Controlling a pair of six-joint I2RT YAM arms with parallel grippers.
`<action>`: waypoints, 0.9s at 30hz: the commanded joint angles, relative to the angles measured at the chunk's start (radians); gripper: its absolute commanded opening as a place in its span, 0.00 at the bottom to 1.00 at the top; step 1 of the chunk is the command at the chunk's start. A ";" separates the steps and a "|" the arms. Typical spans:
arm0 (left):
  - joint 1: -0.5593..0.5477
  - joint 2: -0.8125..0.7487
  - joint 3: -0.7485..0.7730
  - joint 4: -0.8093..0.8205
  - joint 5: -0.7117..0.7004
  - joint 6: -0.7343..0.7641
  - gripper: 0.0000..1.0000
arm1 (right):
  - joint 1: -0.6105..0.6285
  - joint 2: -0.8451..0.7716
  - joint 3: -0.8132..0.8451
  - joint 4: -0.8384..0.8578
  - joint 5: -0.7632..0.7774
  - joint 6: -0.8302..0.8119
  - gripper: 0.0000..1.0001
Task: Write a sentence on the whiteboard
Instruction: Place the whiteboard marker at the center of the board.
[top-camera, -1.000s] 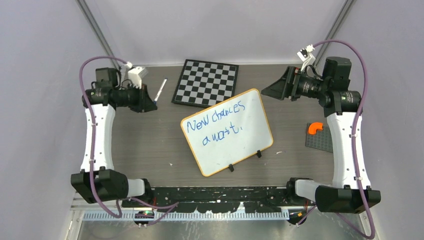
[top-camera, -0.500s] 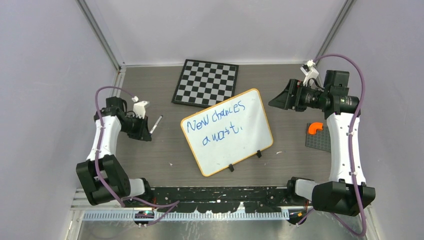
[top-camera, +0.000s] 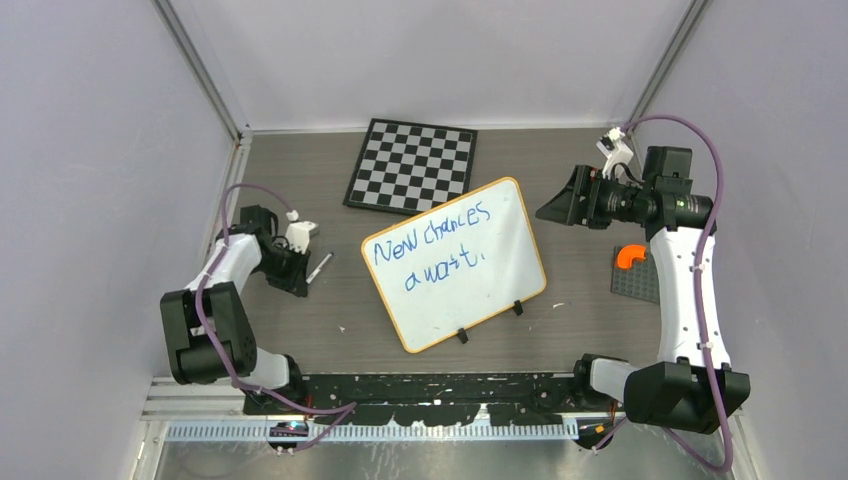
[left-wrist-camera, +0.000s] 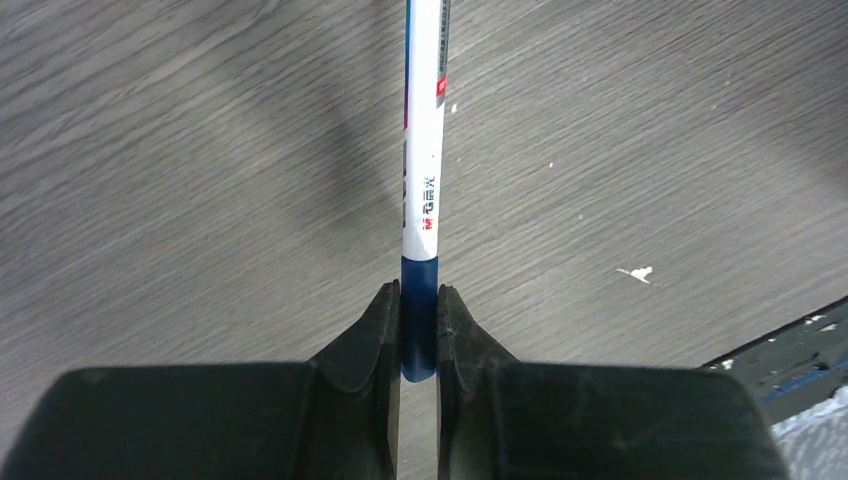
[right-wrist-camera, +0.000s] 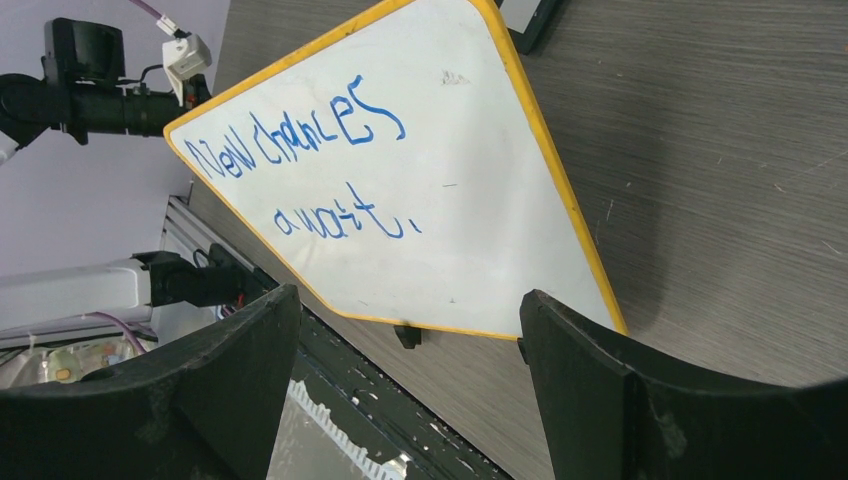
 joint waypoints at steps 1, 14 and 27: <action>-0.066 0.016 -0.020 0.085 -0.092 -0.001 0.13 | -0.004 -0.038 0.001 0.015 0.004 -0.016 0.85; -0.143 0.051 -0.043 0.108 -0.166 -0.017 0.28 | -0.005 -0.053 0.002 0.013 0.010 -0.023 0.85; -0.151 -0.012 0.097 -0.024 -0.092 -0.023 0.65 | -0.005 -0.057 0.055 -0.032 0.052 -0.064 0.86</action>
